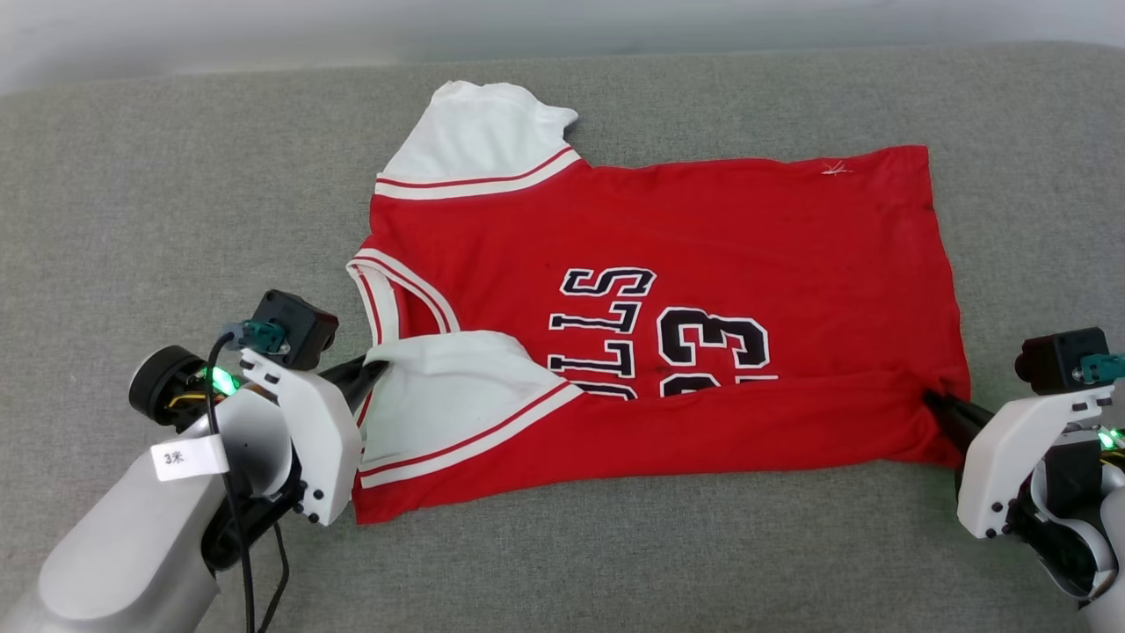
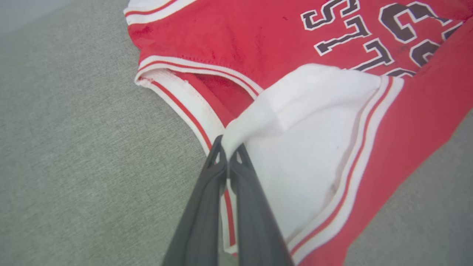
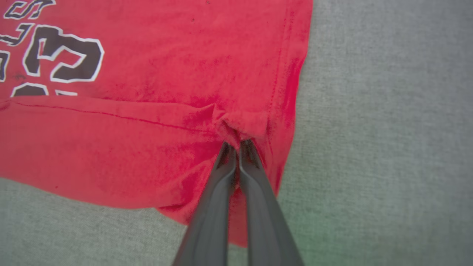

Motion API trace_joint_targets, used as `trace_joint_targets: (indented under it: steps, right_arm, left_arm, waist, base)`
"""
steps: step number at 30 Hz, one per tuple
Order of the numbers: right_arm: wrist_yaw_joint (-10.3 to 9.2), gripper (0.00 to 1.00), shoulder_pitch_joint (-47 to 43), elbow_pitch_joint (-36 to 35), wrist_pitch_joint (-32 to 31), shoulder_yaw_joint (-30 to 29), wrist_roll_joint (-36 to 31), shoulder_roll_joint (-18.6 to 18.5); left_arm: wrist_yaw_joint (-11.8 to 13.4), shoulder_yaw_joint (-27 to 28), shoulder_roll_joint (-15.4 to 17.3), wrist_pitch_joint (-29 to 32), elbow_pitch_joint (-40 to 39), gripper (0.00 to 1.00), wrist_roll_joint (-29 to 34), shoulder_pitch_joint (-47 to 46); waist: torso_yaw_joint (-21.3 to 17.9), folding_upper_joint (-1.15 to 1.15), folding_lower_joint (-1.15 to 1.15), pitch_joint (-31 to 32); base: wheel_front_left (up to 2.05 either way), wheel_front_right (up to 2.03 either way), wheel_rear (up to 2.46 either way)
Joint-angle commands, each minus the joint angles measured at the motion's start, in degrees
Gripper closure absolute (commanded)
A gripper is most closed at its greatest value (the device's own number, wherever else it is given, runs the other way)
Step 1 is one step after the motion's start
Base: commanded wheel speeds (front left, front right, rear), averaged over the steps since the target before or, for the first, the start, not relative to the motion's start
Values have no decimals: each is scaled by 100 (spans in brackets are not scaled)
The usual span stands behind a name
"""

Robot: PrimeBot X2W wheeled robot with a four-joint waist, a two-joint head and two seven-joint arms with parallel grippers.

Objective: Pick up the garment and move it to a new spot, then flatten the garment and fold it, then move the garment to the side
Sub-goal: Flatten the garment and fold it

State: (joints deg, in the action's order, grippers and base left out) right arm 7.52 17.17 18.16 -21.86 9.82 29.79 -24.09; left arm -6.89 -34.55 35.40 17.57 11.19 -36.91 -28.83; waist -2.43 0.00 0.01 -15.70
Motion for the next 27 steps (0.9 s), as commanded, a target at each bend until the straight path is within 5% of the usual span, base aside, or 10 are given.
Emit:
trace_joint_targets:
  steps: [1, 2, 3, 4, 5, 15, 27]
  right_arm:
    - [-7, 100, 140, 101, 52, 51, -4, 36]
    - [-7, 100, 165, 179, 47, 97, -29, 26]
    - [-7, 100, 193, 255, 56, 115, -48, 19]
    - [-7, 72, 230, 308, 125, 126, -93, 12]
    - [-7, 0, 262, 375, 173, 117, -98, 30]
    - [-7, 0, 118, 424, 290, 294, -268, -141]
    - [-7, 0, -902, -882, -983, -455, -657, -8]
  left_arm:
    - [-14, -50, -36, -73, 183, 100, 44, -131]
    - [-17, -83, -80, -110, 286, 99, 40, -172]
    - [-22, -99, -124, -170, 407, 54, 51, -210]
    - [-24, -112, -164, -233, 516, 0, 69, -239]
    - [-26, -123, -200, -296, 620, 0, 81, -261]
    - [423, 370, -639, -1153, 1032, 0, -353, 52]
    - [1485, 683, -596, -860, -516, 0, -1006, 1714]
  waist:
    - [11, 0, -1, -19]
    - [17, 0, -1, -21]
    - [23, 0, -1, -16]
    - [27, 0, -1, -2]
    - [33, 0, -1, 22]
    - [58, 0, -1, 606]
    - [36, 0, -1, 981]
  base:
    - [0, 0, 0]
    - [0, 0, 0]
    - [0, 0, 0]
    - [0, 0, 0]
    - [0, 0, 0]
    - [0, 0, 0]
    - [0, 0, 0]
